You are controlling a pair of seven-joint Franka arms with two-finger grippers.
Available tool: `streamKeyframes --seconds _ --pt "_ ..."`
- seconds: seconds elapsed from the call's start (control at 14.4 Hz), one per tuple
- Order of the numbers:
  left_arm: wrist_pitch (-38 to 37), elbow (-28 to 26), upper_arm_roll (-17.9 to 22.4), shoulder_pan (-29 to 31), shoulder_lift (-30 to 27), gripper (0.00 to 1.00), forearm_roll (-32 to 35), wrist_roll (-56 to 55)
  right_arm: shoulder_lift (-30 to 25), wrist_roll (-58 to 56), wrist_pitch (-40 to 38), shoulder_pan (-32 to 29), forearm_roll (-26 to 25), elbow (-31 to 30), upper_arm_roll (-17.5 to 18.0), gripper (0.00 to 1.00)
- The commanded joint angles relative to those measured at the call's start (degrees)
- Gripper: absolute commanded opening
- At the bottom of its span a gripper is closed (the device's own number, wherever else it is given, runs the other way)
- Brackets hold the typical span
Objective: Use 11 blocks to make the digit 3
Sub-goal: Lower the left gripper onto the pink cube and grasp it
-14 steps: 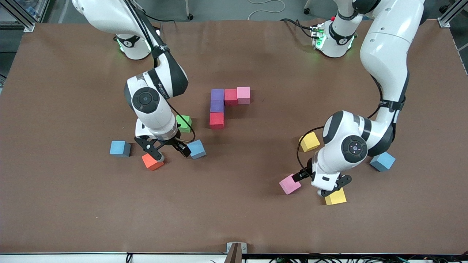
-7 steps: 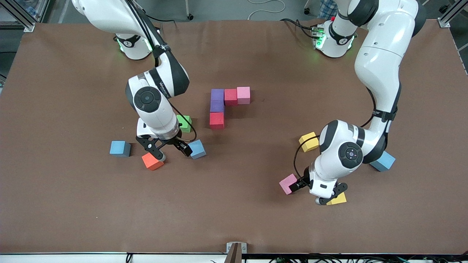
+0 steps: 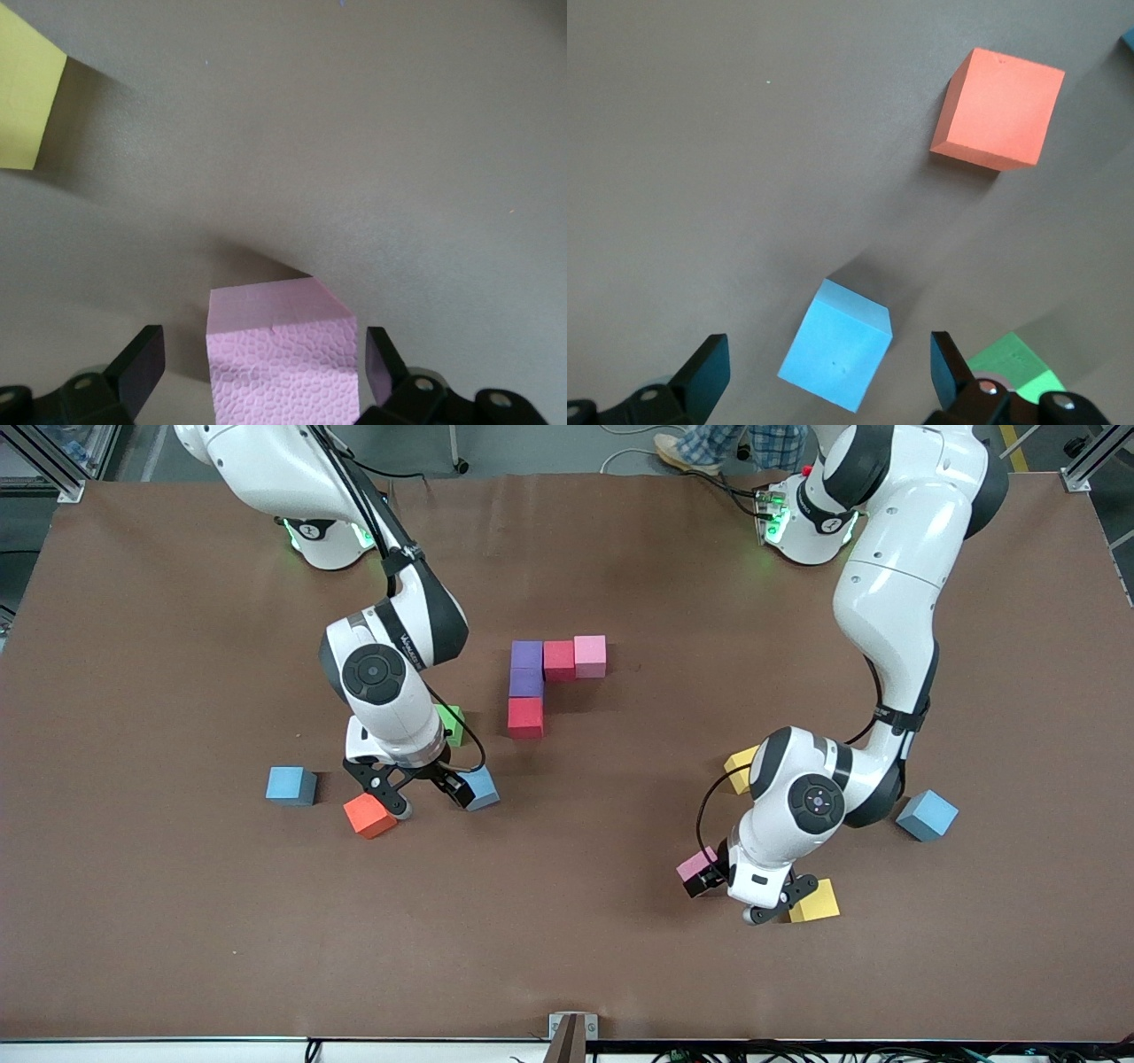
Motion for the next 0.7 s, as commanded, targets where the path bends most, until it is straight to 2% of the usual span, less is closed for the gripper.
streamKeyframes --seconds 0.0,0.07,0.21,0.42,0.49,0.63 --pt "0.1 1.4 0.9 -1.1 1.4 0.98 -0.2 -0.6 0.9 4.8 1.9 0.4 -0.8 -0.6 0.2 1.00" --pt "0.1 1.4 0.9 -1.1 1.5 0.95 -0.4 -0.7 1.4 6.1 2.5 0.5 -0.8 -0.7 0.2 1.00" --pt "0.1 1.4 0.9 -1.1 1.8 0.79 -0.6 -0.8 1.9 7.9 4.1 0.5 -0.8 -2.1 0.2 1.00" --pt "-1.3 0.1 0.8 -1.5 -0.1 0.36 -0.6 -4.1 2.0 9.9 10.2 0.5 -0.4 -6.1 0.2 1.00" --pt "-2.0 -0.3 0.4 -1.7 -0.7 0.30 -0.7 -9.0 2.3 11.6 11.3 0.6 -0.4 -6.8 0.3 1.00" --pt "-2.2 -1.6 0.3 -3.8 -2.4 0.24 0.1 -24.1 3.0 13.5 11.3 1.0 -0.4 -6.7 0.4 1.00"
